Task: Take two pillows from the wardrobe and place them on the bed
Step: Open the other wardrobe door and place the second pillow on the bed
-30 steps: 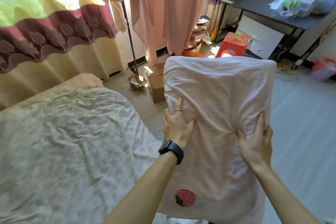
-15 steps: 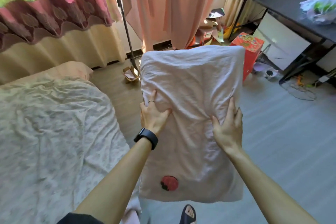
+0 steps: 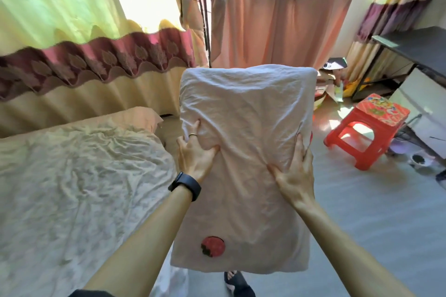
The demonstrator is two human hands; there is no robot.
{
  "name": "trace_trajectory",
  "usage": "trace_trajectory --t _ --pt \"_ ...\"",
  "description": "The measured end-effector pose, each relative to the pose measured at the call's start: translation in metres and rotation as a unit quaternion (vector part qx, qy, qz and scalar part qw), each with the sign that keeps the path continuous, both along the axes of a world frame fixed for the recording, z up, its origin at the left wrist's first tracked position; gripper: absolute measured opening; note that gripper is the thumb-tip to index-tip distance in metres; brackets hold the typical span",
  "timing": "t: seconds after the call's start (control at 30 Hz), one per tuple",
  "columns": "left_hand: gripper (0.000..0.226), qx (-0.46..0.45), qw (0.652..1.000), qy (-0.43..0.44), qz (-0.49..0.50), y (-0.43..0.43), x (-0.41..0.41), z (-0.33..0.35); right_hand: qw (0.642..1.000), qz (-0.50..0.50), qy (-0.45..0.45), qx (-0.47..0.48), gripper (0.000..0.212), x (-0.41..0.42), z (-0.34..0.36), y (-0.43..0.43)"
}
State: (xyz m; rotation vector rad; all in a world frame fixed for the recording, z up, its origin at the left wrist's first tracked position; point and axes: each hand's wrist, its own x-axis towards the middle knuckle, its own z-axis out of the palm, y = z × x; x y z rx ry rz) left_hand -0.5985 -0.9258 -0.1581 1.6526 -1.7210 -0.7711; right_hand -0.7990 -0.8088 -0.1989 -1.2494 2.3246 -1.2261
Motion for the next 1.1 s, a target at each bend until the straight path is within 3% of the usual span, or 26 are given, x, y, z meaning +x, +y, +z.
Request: trace_trajectory --t 0.4,0.6,0.87,1.1 --pt "0.09 -0.026 0.994 0.019 0.102 -0.223 0.018 0.008 0.993 0.109 0.024 -0.042 0.107 -0.01 0.027 -0.268" --pt "0.086 -0.016 0.983 0.008 0.18 -0.333 0.046 -0.005 0.981 0.193 0.003 -0.024 0.106 0.008 0.005 -0.421" --pt "0.084 0.01 0.946 -0.01 0.324 -0.459 0.098 -0.02 0.934 0.358 0.008 0.008 0.106 0.062 -0.017 -0.621" --pt "0.084 0.05 0.892 -0.012 0.449 -0.521 0.161 -0.038 0.877 0.477 0.019 0.051 0.104 0.145 -0.037 -0.735"
